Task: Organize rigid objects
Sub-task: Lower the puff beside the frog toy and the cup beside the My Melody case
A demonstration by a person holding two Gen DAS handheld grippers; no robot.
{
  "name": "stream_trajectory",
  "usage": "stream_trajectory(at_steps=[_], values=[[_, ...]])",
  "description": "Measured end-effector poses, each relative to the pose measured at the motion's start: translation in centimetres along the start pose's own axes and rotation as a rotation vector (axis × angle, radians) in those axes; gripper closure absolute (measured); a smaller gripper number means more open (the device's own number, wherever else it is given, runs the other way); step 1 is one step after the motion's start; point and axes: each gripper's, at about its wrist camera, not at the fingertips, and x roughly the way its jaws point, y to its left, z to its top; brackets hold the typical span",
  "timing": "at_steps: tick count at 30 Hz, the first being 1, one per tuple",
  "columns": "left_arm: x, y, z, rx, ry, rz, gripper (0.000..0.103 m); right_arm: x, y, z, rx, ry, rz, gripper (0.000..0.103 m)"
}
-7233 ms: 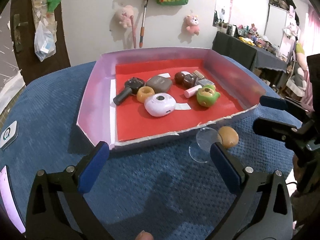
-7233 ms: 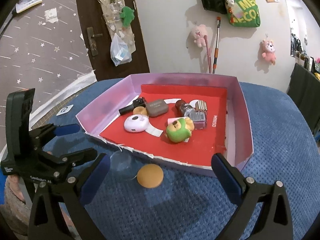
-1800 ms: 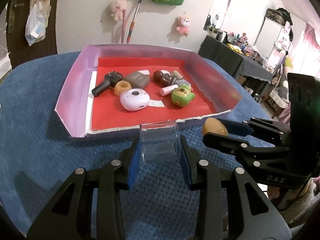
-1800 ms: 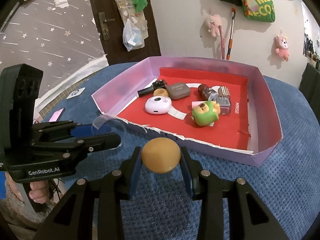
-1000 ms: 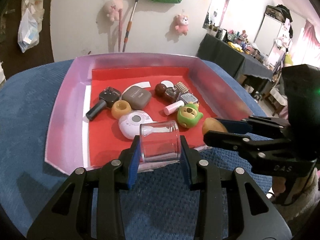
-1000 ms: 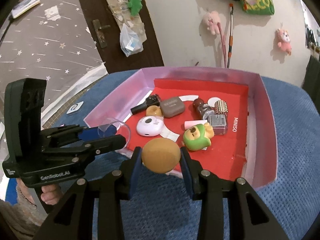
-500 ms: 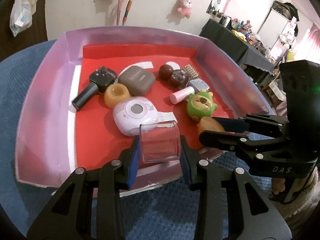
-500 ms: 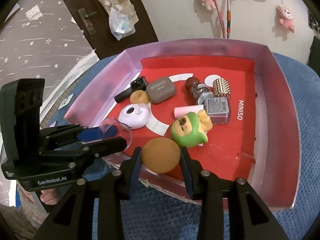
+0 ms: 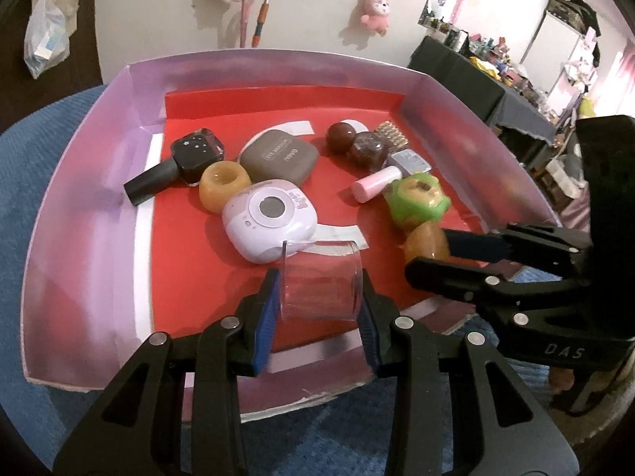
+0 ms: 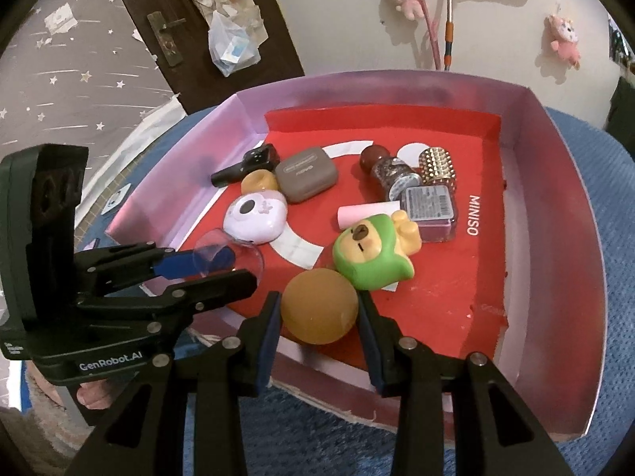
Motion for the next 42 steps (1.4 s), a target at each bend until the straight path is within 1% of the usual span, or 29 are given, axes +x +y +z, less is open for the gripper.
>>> stream_trajectory(at_steps=[1, 4, 6, 8, 12, 26, 32, 33, 35, 36, 37, 42], values=[[-0.01, 0.04, -0.01, -0.001, -0.001, 0.003, 0.069, -0.04, 0.06, 0.01, -0.004, -0.006, -0.01, 0.063], [-0.03, 0.13, -0.06, -0.007, -0.003, 0.004, 0.069, -0.09, 0.29, 0.04, -0.034, -0.023, -0.077, 0.063], [-0.05, -0.01, -0.04, -0.002, -0.004, 0.01, 0.069, 0.03, 0.2, -0.04, -0.035, -0.015, -0.095, 0.063], [-0.07, -0.07, -0.02, 0.0, -0.005, 0.014, 0.069, 0.34, -0.26, -0.11, -0.022, -0.002, -0.08, 0.063], [-0.05, 0.01, 0.12, -0.005, -0.003, 0.009, 0.069, 0.26, -0.42, -0.12, -0.02, -0.008, -0.091, 0.063], [0.0, 0.12, 0.32, -0.004, -0.005, 0.011, 0.067, 0.36, -0.34, -0.08, -0.012, -0.004, -0.085, 0.063], [-0.09, 0.28, 0.41, -0.016, -0.007, -0.001, 0.067, 0.33, -0.25, -0.05, -0.012, -0.003, -0.086, 0.062], [-0.05, 0.32, 0.45, -0.018, -0.007, -0.001, 0.066, 0.34, -0.2, -0.07, -0.013, -0.004, -0.084, 0.062], [-0.08, 0.36, 0.51, -0.018, -0.01, 0.007, 0.061, 0.32, -0.11, -0.12, -0.015, -0.003, -0.084, 0.062], [-0.11, 0.33, 0.51, -0.017, -0.013, 0.011, 0.055, 0.34, -0.03, -0.09, -0.016, -0.002, -0.083, 0.062], [-0.2, 0.3, 0.51, -0.016, -0.017, 0.017, 0.053, 0.33, 0.02, -0.11, -0.016, -0.002, -0.082, 0.062], [-0.29, 0.33, 0.46, -0.018, -0.022, 0.024, 0.053, 0.28, 0.21, -0.23, -0.017, -0.004, -0.073, 0.061]])
